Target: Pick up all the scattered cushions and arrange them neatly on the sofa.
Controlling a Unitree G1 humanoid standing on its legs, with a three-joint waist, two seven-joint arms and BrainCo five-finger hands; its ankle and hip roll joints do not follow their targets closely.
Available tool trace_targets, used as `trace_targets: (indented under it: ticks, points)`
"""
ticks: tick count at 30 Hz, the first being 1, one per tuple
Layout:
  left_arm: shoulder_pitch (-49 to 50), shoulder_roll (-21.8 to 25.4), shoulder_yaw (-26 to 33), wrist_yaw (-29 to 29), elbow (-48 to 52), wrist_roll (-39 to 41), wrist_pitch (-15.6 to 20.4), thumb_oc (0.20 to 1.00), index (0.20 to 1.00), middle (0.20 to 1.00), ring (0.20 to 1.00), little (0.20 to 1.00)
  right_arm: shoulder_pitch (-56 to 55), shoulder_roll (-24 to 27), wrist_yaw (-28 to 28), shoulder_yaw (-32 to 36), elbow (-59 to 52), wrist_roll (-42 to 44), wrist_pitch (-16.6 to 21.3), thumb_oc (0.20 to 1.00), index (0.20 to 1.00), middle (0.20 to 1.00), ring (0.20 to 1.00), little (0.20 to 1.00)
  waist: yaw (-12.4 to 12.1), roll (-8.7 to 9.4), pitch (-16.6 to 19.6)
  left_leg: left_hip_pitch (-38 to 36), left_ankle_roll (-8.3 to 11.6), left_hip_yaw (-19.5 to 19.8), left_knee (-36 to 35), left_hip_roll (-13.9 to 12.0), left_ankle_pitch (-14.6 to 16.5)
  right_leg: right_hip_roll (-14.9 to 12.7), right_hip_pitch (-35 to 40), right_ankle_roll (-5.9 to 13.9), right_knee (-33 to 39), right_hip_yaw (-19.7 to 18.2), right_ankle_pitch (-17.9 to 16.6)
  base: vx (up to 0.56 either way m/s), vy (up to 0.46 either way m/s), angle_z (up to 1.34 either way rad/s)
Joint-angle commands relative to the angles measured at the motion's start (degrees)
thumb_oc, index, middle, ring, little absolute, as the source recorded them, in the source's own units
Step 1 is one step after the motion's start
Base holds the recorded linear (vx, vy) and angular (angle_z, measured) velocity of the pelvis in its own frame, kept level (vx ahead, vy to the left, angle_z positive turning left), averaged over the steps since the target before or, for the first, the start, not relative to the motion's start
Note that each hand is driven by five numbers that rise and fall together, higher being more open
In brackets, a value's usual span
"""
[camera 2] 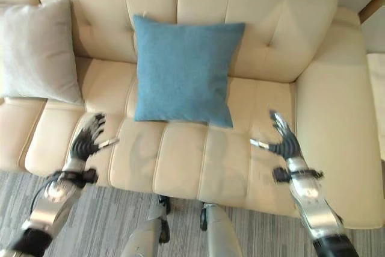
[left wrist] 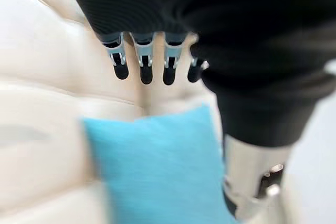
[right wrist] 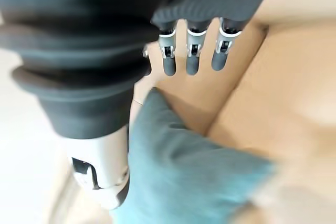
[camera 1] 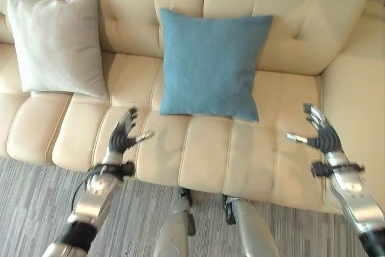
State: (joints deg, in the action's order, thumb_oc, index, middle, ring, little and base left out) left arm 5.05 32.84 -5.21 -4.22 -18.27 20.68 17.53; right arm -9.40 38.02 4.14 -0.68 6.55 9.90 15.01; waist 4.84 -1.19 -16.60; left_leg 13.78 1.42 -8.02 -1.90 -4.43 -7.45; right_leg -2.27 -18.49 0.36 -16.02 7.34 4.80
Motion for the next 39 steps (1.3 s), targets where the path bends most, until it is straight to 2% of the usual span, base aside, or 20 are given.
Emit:
trace_targets:
  ticks: [1, 3, 5, 8, 12, 14, 16, 18, 21, 22, 23, 24, 25, 27, 29, 31, 34, 35, 37, 39]
  points:
    - [-0.53, -0.18, 1.54, 2.56, -4.04, -5.27, 1.01, 1.0, 1.0, 1.0, 1.0, 1.0, 1.69, -0.96, -4.45, -1.22, 3.63, -3.4, 2.4, 1.0, 1.0, 1.0, 1.0, 1.0, 0.72, 2.22, 5.58, -6.9, 2.95, -0.97, 0.55, 0.78, 6.4, -2.25, 6.85, 7.07, 14.67, -1.35, -6.13, 0.05, 0.162, -0.12]
    - [1.73, -1.0, 1.57, 3.18, -5.63, -7.56, 0.08, 1.0, 1.0, 1.0, 1.0, 1.0, -0.26, -1.46, -4.93, -1.16, 5.55, -4.99, 2.02, 1.0, 1.0, 1.0, 1.0, 1.0, 0.89, 2.31, 6.43, -7.82, 2.8, -1.13, 1.0, 0.99, 7.02, -2.46, 7.96, 7.25, 15.0, -1.48, -6.1, 0.04, 0.136, -0.15]
    - [6.07, -3.7, 0.82, 4.55, -10.68, -10.9, -1.04, 1.0, 1.0, 1.0, 1.0, 1.0, -1.99, -3.37, -5.96, -2.87, 12.35, -7.79, 0.62, 1.0, 1.0, 1.0, 1.0, 1.0, 1.25, 2.52, 8.55, -10.41, 2.29, -1.85, 2.05, 1.52, 8.71, -2.92, 10.45, 7.58, 15.2, -2.02, -6.05, 0.05, 0.202, -0.02]
    - [6.37, -7.68, 0.15, 3.5, -18.85, -13.01, -2.19, 1.0, 1.0, 1.0, 1.0, 1.0, -1.91, -7.55, -5.66, -4.77, 21.83, -8.51, -1.27, 1.0, 1.0, 1.0, 1.0, 1.0, 1.48, 2.98, 10.49, -13.79, 1.31, -2.76, 0.98, 2.41, 9.82, -3.05, 12.12, 8.35, 15.62, -3.49, -6.87, 0.01, 0.191, -0.28]
    - [5.35, -8.59, -0.63, 2.78, -20.88, -13.71, -2.65, 1.0, 1.0, 1.0, 1.0, 1.0, -1.1, -9.24, -5.02, -5.38, 25.15, -7.87, -1.78, 1.0, 1.0, 1.0, 1.0, 1.0, 1.46, 3.22, 10.59, -14.94, 0.68, -3.18, -0.37, 2.81, 9.64, -2.97, 11.87, 9.0, 15.54, -4.62, -7.87, -0.07, 0.117, -0.33]
    - [2.9, -8.61, -1.94, 1.3, -22.79, -15.41, -2.4, 1.0, 1.0, 1.0, 1.0, 1.0, 1.88, -11.34, -4.14, -6.71, 28.34, -6.1, -2.0, 1.0, 1.0, 1.0, 1.0, 1.0, 1.9, 3.57, 9.69, -15.03, -0.06, -4.07, -2.77, 3.08, 8.38, -2.44, 8.59, 10.74, 12.15, -6.64, -11.0, -0.25, 0.078, -0.31]
    - [0.95, -8.43, -3.13, 0.24, -23.07, -16.1, -2.83, 1.0, 1.0, 1.0, 1.0, 1.0, 3.79, -12.8, -3.33, -7.36, 29.59, -4.75, -2.12, 1.0, 1.0, 1.0, 1.0, 1.0, 1.27, 3.09, 8.55, -13.61, -0.17, -4.13, -2.89, 1.48, 6.68, -1.27, 6.69, 11.11, 6.62, -5.75, -8.34, -0.32, 0.005, -0.41]
    - [0.32, -8.25, -4.01, 0.5, -21.47, -15.04, -3.12, 1.0, 1.0, 1.0, 1.0, 1.0, 4.25, -14.12, -3.08, -8.53, 30.73, -4.15, -2.21, 1.0, 1.0, 1.0, 1.0, 1.0, 0.33, 2.36, 8.17, -12.38, -0.36, -4.18, -2.95, 0.12, 5.28, -1.58, 7.65, 9.88, -0.72, -3.22, -3.91, -0.29, -0.03, -0.4]
    - [0.77, -8.36, -4.09, 0.97, -21.64, -14.77, -3.37, 1.0, 1.0, 1.0, 1.0, 1.0, 4.35, -15.24, -3.24, -8.77, 32.91, -4.28, -2.66, 1.0, 1.0, 1.0, 1.0, 1.0, -0.81, 2.18, 8.96, -11.23, -0.12, -3.76, -3.1, -0.41, 3.95, -1.86, 10.54, 9.36, -8.06, -2.66, -2.45, -0.18, -0.069, 0.06]
    - [0.76, -8.37, -4.09, 0.97, -21.64, -14.77, -3.38, 1.0, 1.0, 1.0, 1.0, 1.0, 4.36, -15.24, -3.24, -8.77, 32.92, -4.28, -2.66, 1.0, 1.0, 1.0, 1.0, 1.0, -0.88, 2.07, 9.1, -11.04, -0.09, -3.8, -3.1, -0.55, 3.88, -1.72, 10.38, 9.31, -7.9, -2.68, -2.65, -0.18, -0.187, 0.04]
    - [0.97, -8.61, -4.45, 0.87, -22.11, -14.9, -3.54, 1.0, 1.0, 1.0, 1.0, 1.0, 4.58, -15.82, -2.87, -8.93, 33.49, -4.36, -2.9, 1.0, 1.0, 1.0, 1.0, 1.0, -2.55, 3.28, 9.69, -9.45, 0.64, -3.73, -2.89, -0.76, 2.66, -1.65, 15.97, 8.28, -2.24, -2.02, 0.43, -0.19, -0.218, -0.07]
    - [0.58, -8.57, -4.36, 0.64, -22.58, -14.96, -3.62, 1.0, 1.0, 1.0, 1.0, 1.0, 4.97, -15.9, -2.85, -9.51, 34.21, -4.11, -3.03, 1.0, 1.0, 1.0, 1.0, 1.0, -3.04, 3.61, 9.6, -8.04, 1.29, -3.46, -2.6, -1.05, 1.5, -0.94, 17.29, 7.44, 0.52, -1.89, 2.1, -0.28, -0.31, -0.04]
    - [0.41, -8.82, -4.05, 0.24, -23.21, -14.71, -3.47, 1.0, 1.0, 1.0, 1.0, 1.0, 5.44, -15.78, -2.43, -9.97, 34.61, -4.05, -3.14, 1.0, 1.0, 1.0, 1.0, 1.0, -3.74, 3.94, 9.75, -6.22, 1.99, -3.63, -2.42, -1.37, 0.17, -0.37, 18.74, 6.82, 6.49, -2.03, 3.16, -0.27, -0.26, -0.09]
    - [0.64, -9.67, -3.39, 0.24, -23.27, -13.28, -3.46, 1.0, 1.0, 1.0, 1.0, 1.0, 5.32, -14.9, -2.21, -9.95, 33.68, -3.6, -2.81, 1.0, 1.0, 1.0, 1.0, 1.0, -3.79, 3.17, 9.49, -2.63, 4.27, -3.51, -2.54, -3.81, -3.06, 1.62, 19.04, 5.17, 13.28, -2.51, 2.9, -0.34, -0.286, 0.03]
    - [0.36, -10.22, -3.24, 0.14, -23.74, -13.22, -3.56, 1.0, 1.0, 1.0, 1.0, 1.0, 5.18, -14.36, -1.92, -9.22, 33.77, -3.27, -2.78, 1.0, 1.0, 1.0, 1.0, 1.0, -3.72, 2.78, 8.02, -1.43, 5.23, -3.26, -1.51, -4.67, -3.91, 1.66, 19.01, 4.85, 14.03, -1.68, 2.28, -0.3, -0.151, 0.16]
    - [0.19, -10.93, -3.12, -0.06, -25.09, -13.41, -3.54, 1.0, 1.0, 1.0, 1.0, 1.0, 5.17, -13.8, -1.61, -8.74, 33.93, -3.16, -2.8, 1.0, 1.0, 1.0, 1.0, 1.0, -3.35, 2.88, 7.22, -1.36, 4.45, -1.93, 1.7, -3.84, -1.62, 1.05, 18.21, 4.55, 13.97, -1.21, 1.39, -0.24, -0.061, 0.24]
    - [0.65, -11.78, -2.93, -0.04, -25.52, -12.87, -3.28, 1.0, 1.0, 1.0, 1.0, 1.0, 4.43, -12.97, -1.82, -8.25, 33.25, -2.43, -2.61, 1.0, 1.0, 1.0, 1.0, 1.0, -2.57, 4.06, 7.51, -3.15, 3.01, 0.16, 9.2, -0.58, 5.86, -0.7, 17.14, 4.17, 14.3, -1.26, -0.29, -0.15, -0.032, 0.18]
    - [0.83, -12.05, -2.74, -0.09, -25.67, -12.56, -3.27, 1.0, 1.0, 1.0, 1.0, 1.0, 4.45, -12.94, -1.86, -8.33, 33.31, -2.53, -2.74, 1.0, 1.0, 1.0, 1.0, 1.0, -2.45, 4.17, 7.67, -3.89, 2.82, 0.78, 10.34, 0.15, 7.39, -0.76, 17.02, 4.2, 14.67, -1.45, -0.56, -0.09, -0.006, 0.2]
    - [1.57, -12.49, -2.49, -0.25, -25.02, -11.98, -3.18, 1.0, 1.0, 1.0, 1.0, 1.0, 4.59, -13.08, -1.96, -8.58, 33.87, -2.87, -2.77, 1.0, 1.0, 1.0, 1.0, 1.0, -2.18, 3.63, 8.54, -6.35, 2.47, 1.21, 9.06, 1.0, 8.47, -0.2, 16.89, 4.44, 15.37, -1.95, -1.01, 0.0, 0.026, -0.19]
    - [1.78, -12.57, -2.26, -0.27, -25.43, -12.2, -3.24, 1.0, 1.0, 1.0, 1.0, 1.0, 4.45, -13.1, -2.14, -8.5, 34.81, -3.29, -2.75, 1.0, 1.0, 1.0, 1.0, 1.0, -1.84, 3.11, 9.62, -8.53, 2.46, 0.48, 6.47, 0.98, 8.1, 0.15, 17.26, 4.76, 16.07, -1.85, -1.25, 0.06, 0.029, -0.17]
